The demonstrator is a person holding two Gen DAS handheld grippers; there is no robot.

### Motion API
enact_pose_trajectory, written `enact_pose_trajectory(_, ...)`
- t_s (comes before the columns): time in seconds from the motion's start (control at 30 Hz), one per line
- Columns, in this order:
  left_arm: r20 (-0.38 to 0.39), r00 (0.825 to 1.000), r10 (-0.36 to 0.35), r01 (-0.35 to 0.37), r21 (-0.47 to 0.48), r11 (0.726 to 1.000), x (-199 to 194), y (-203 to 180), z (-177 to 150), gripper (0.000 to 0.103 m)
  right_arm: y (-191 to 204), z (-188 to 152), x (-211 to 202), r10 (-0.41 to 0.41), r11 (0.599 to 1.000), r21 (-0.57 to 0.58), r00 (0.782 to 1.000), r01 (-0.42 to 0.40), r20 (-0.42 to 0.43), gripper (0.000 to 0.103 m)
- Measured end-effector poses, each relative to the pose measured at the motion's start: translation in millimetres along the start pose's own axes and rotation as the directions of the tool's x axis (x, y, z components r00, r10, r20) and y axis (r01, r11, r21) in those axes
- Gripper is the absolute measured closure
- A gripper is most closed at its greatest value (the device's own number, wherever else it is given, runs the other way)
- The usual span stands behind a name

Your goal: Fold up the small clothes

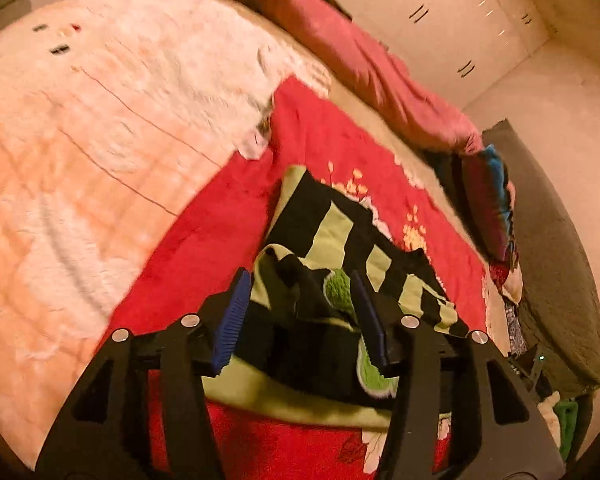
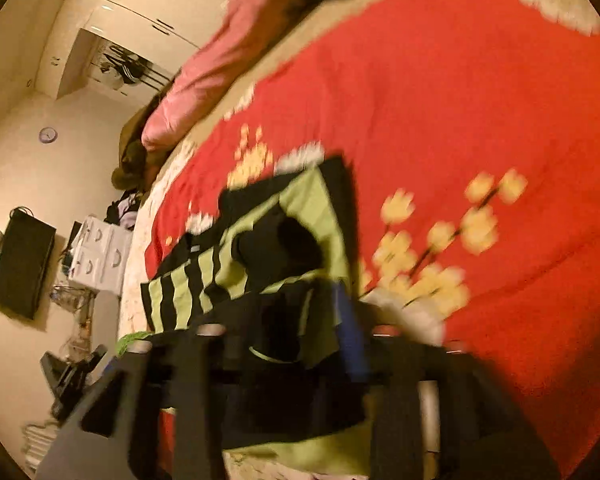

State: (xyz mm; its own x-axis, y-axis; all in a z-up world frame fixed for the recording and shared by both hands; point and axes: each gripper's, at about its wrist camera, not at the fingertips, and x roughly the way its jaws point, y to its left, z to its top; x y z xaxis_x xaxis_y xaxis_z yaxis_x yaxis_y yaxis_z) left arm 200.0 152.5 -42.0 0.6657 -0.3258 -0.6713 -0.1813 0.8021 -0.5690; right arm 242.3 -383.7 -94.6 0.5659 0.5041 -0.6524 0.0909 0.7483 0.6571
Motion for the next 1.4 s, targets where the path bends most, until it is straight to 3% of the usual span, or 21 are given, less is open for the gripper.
enact_pose_trajectory(0.1,-0.016,1.0,-0.024,0.025,0.023,0.999,-10.6,-6.7,-12.0,0.053,10.1,2.0,-21.2,0.049,0.997,-0.059,0.999,-0.048,0.014,0.051)
enact_pose_trajectory(0.17,-0.066,0.997,-0.042,0.045,0.052,0.998,-9.3,-14.2,-21.6,0.051,22.8,-5.1,-27.0,0.08,0.99,-0.112,0.996,-0.083,-0.024,0.041)
enact_pose_trajectory(0.33,-0.152,0.981,-0.119,0.124,0.021,0.992,6.7,-21.6,-41.5,0.044,36.9,-37.1,-7.6,0.011,0.983,-0.179,0.987,-0.04,-0.159,0.041)
enact_pose_trajectory(0.4,-0.161,0.979,-0.122,0.126,0.016,0.992,13.3,-23.5,-46.6,0.036,32.0,-46.8,6.2,-0.003,0.988,-0.15,0.979,-0.028,-0.204,0.041)
enact_pose_trajectory(0.53,-0.173,0.982,-0.082,0.086,0.02,0.996,25.4,-28.9,-50.0,0.032,31.7,-47.1,13.2,0.01,0.987,-0.152,0.977,-0.043,-0.214,0.041)
enact_pose_trajectory(0.6,-0.179,0.982,-0.066,0.064,-0.016,0.998,31.1,-27.0,-49.5,0.032,30.7,-46.5,15.8,0.015,0.986,-0.159,0.976,-0.05,-0.216,0.043)
enact_pose_trajectory(0.7,-0.183,0.981,-0.06,0.053,-0.047,0.998,38.3,-23.9,-48.9,0.033,27.5,-45.2,16.4,0.027,0.984,-0.163,0.975,-0.065,-0.221,0.063)
enact_pose_trajectory(0.73,-0.18,0.982,-0.06,0.051,-0.055,0.997,40.6,-23.5,-49.0,0.036,27.0,-44.1,15.8,0.033,0.984,-0.165,0.974,-0.071,-0.223,0.069)
enact_pose_trajectory(0.77,-0.176,0.982,-0.063,0.053,-0.06,0.997,41.1,-23.9,-48.9,0.058,27.0,-43.2,14.4,0.04,0.982,-0.169,0.974,-0.079,-0.224,0.075)
enact_pose_trajectory(0.8,-0.175,0.982,-0.073,0.063,-0.063,0.996,42.3,-25.4,-48.0,0.091,28.3,-42.2,13.6,0.055,0.981,-0.172,0.974,-0.094,-0.221,0.077)
enact_pose_trajectory(0.83,-0.172,0.981,-0.088,0.079,-0.057,0.995,41.9,-29.3,-46.8,0.099,30.0,-41.0,12.8,0.076,0.979,-0.168,0.973,-0.113,-0.217,0.08)
enact_pose_trajectory(0.87,-0.164,0.983,-0.087,0.081,-0.043,0.996,39.9,-34.5,-44.9,0.1,30.7,-39.7,10.5,0.103,0.977,-0.16,0.972,-0.138,-0.211,0.082)
enact_pose_trajectory(1.1,-0.07,0.989,-0.129,0.128,-0.018,0.992,28.1,-59.5,-7.3,0.1,26.4,-9.4,-11.5,0.328,0.943,-0.044,0.943,-0.331,-0.062,0.093)
enact_pose_trajectory(1.2,-0.058,0.993,-0.105,0.105,-0.012,0.994,39.6,-66.7,10.0,0.1,21.1,12.5,-11.2,0.343,0.939,-0.016,0.939,-0.343,0.029,0.093)
enact_pose_trajectory(1.3,-0.053,0.995,-0.083,0.08,-0.04,0.996,57.5,-65.8,23.4,0.099,10.9,26.4,-3.4,0.307,0.95,0.023,0.947,-0.31,0.09,0.093)
enact_pose_trajectory(1.33,-0.056,0.995,-0.079,0.076,-0.052,0.996,62.7,-63.9,26.4,0.096,5.7,31.7,1.4,0.289,0.955,0.042,0.952,-0.294,0.106,0.093)
enact_pose_trajectory(1.37,-0.052,0.995,-0.083,0.079,-0.076,0.994,69.4,-60.5,30.1,0.084,-0.7,36.8,6.3,0.27,0.959,0.056,0.956,-0.278,0.118,0.091)
enact_pose_trajectory(1.4,-0.05,0.994,-0.096,0.09,-0.097,0.991,73.0,-57.0,32.6,0.064,-5.6,40.2,7.7,0.249,0.965,0.057,0.96,-0.258,0.126,0.091)
